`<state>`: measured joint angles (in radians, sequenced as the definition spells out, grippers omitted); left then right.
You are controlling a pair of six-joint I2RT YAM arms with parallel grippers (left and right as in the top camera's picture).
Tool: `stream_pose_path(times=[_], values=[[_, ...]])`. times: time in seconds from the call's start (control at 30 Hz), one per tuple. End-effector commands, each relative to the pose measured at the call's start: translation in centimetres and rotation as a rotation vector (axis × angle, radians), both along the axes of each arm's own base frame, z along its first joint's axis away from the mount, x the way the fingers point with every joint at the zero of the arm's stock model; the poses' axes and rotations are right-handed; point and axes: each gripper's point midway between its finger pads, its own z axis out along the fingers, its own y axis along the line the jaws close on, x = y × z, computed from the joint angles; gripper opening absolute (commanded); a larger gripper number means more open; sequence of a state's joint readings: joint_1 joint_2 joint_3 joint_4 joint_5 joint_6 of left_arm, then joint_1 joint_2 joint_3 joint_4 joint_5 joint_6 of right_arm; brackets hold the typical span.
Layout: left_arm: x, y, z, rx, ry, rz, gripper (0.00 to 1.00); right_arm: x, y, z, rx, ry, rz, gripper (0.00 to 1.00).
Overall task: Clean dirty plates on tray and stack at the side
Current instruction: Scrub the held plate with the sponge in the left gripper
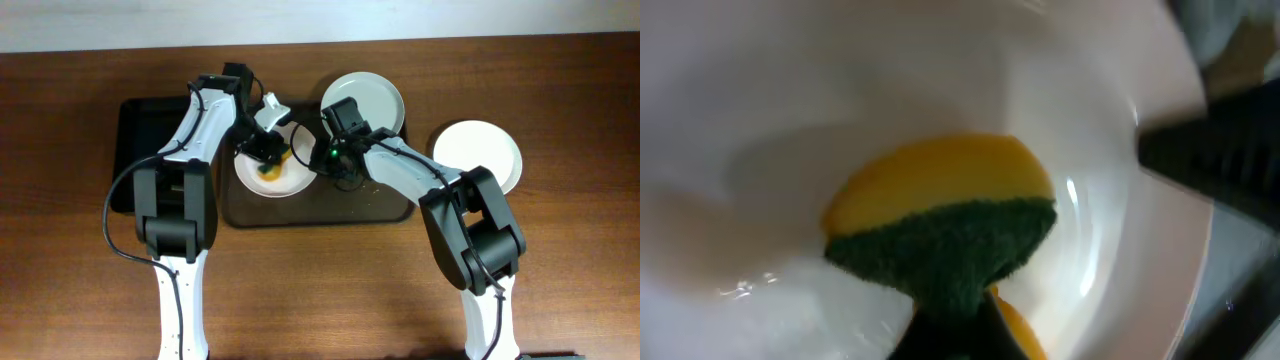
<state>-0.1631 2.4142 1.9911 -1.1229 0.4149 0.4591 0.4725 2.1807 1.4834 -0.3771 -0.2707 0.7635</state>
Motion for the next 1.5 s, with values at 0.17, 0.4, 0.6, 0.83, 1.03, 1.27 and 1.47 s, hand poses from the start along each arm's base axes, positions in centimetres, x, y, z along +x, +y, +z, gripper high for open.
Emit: stream_pose_path(times=[0.17,0.4,0.6,0.83,1.03,1.27,1.47], values=[[5.5,6.4,-2.4,0.398,-0.144,0.507,0.01,-0.3,-0.5,-1.2,-0.023,0.023,-0.009,0.04],[-1.1,6.3,-2.8,0.479,0.080,0.310,0.01,-0.3,-0.5,-1.2,-0.023,0.023,-0.009,0.04],[-5.1,-3.0,0.0,-0.106,0.191,-0.091,0.01,-0.3,-0.5,-1.2,-0.023,0.024,-0.008,0.04],[0.6,-0.9,-2.0,0.096,0.053,0.214,0.01,-0.3,-0.5,-1.2,-0.022,0.022,0.000,0.04],[4.8,4.9,-2.5,0.390,-0.124,0.514,0.01,-0.3,-0.5,-1.2,-0.022,0.022,0.000,0.04],[1.7,12.1,-1.2,0.812,-0.132,0.678,0.01,-0.3,-0.5,-1.2,-0.022,0.022,0.000,0.04],[-2.9,-0.6,-1.8,0.104,0.172,0.129,0.01,-0.4,-0.3,-1.2,-0.016,0.024,0.003,0.04]])
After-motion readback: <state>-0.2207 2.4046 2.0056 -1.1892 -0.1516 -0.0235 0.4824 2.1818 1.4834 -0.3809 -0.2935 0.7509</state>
